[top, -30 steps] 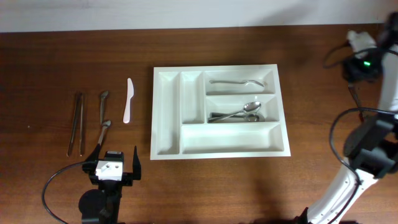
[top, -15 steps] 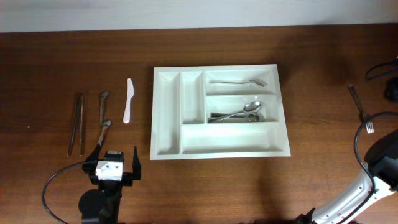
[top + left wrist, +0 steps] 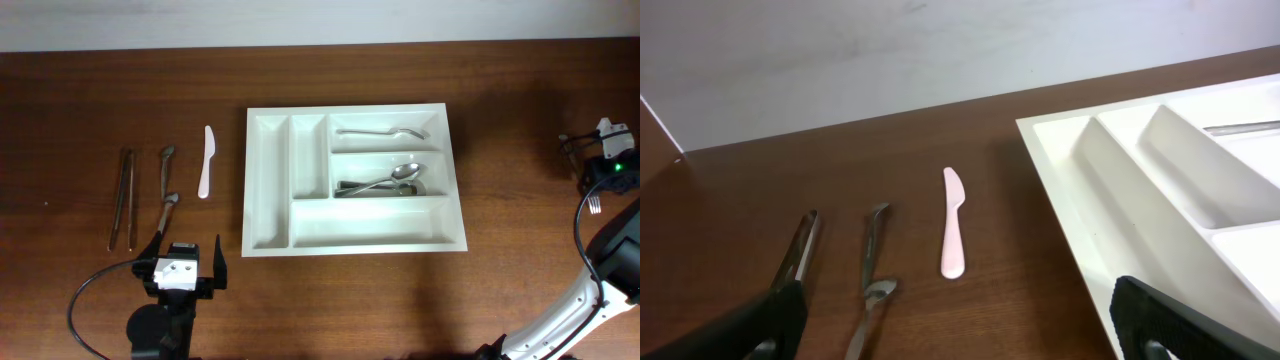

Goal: Pack container
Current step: 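Move the right gripper to the remaining fork and grasp it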

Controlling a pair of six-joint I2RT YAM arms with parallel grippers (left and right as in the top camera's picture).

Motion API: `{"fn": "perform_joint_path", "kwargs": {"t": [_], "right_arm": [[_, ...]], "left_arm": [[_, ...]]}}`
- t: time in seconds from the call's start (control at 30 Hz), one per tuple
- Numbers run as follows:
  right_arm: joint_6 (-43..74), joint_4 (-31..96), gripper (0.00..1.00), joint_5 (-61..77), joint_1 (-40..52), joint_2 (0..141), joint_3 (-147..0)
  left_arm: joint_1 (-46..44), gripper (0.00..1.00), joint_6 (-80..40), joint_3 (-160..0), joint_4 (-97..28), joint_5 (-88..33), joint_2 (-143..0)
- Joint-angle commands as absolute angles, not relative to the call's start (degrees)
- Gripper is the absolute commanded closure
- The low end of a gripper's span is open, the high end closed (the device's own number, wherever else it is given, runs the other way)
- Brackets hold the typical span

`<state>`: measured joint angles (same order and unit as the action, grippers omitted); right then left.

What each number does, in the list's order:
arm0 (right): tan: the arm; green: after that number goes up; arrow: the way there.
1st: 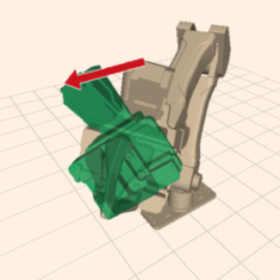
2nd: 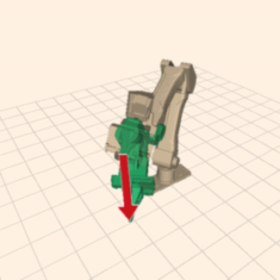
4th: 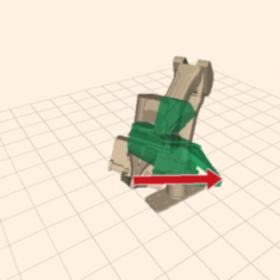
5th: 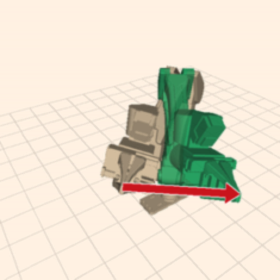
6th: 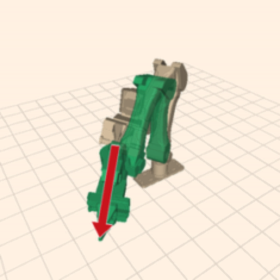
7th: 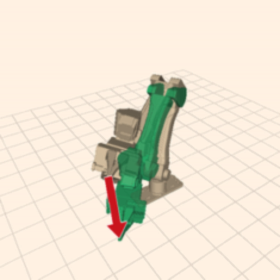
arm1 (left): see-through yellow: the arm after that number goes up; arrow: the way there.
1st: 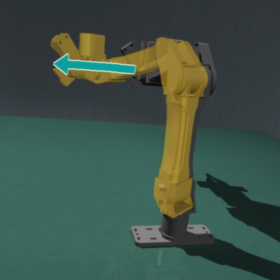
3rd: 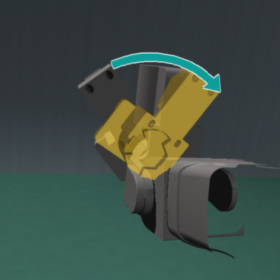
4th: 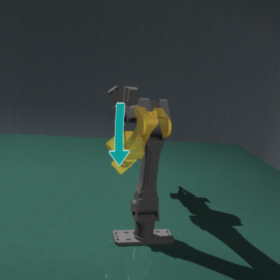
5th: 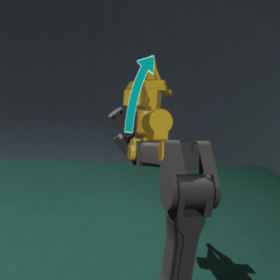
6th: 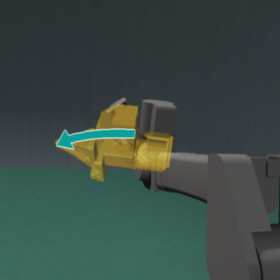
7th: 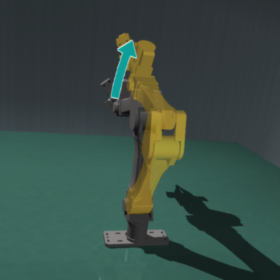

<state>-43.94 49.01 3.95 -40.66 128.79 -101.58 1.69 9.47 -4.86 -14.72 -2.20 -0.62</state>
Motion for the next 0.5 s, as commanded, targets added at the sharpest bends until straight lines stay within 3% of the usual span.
{"fn": "perform_joint_path", "kwargs": {"t": [0.0, 0.3, 0.43, 0.47], "right_arm": [[-44.31, 47.88, 0.5, 4.71, -40.36, 129.01, -99.35], [-42.24, 45.01, 0.54, 5.8, -39.38, 129.95, -96.53], [-41.01, 45.01, 0.65, 5.89, -39.4, 130.15, -96.53], [-40.18, 44.88, 0.72, 5.98, -39.35, 130.15, -96.53]], "left_arm": [[2.04, 0.01, 10.39, -4.6, -14.74, -2.63, -0.4], [2.04, 0.01, 10.39, -4.6, -14.74, -2.61, -0.4], [2.04, 0.01, 10.39, -4.6, -14.74, -2.63, -0.4], [2.04, 0.01, 10.39, -4.6, -14.74, -2.61, -0.4]]}}
